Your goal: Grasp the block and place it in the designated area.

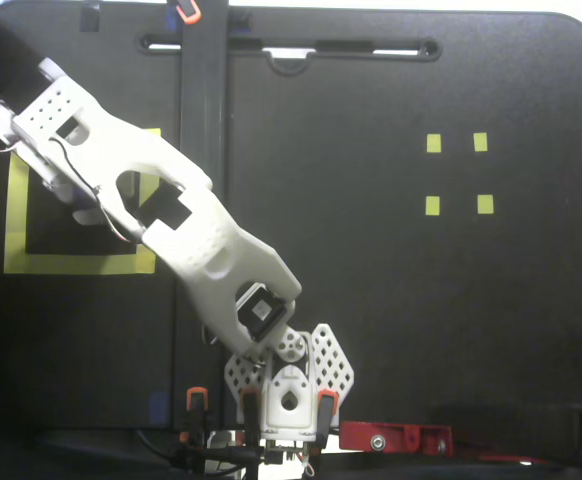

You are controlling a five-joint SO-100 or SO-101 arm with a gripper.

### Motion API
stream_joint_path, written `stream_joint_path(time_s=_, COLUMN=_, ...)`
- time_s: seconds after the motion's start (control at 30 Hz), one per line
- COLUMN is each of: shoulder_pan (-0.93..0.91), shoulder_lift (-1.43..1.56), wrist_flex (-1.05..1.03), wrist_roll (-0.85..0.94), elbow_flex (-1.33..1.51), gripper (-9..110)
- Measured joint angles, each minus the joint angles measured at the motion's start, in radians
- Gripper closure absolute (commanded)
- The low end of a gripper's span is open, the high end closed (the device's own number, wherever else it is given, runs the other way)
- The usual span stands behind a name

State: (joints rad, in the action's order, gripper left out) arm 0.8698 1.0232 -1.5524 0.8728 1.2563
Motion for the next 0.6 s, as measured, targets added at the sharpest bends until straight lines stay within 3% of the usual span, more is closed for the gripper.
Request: stream_joint_path(time_s=0.6, shoulder_pan=0.0, shoulder_lift=-0.061, wrist_flex=0.008, wrist_roll=0.003, elbow_flex=-0.003, gripper=83)
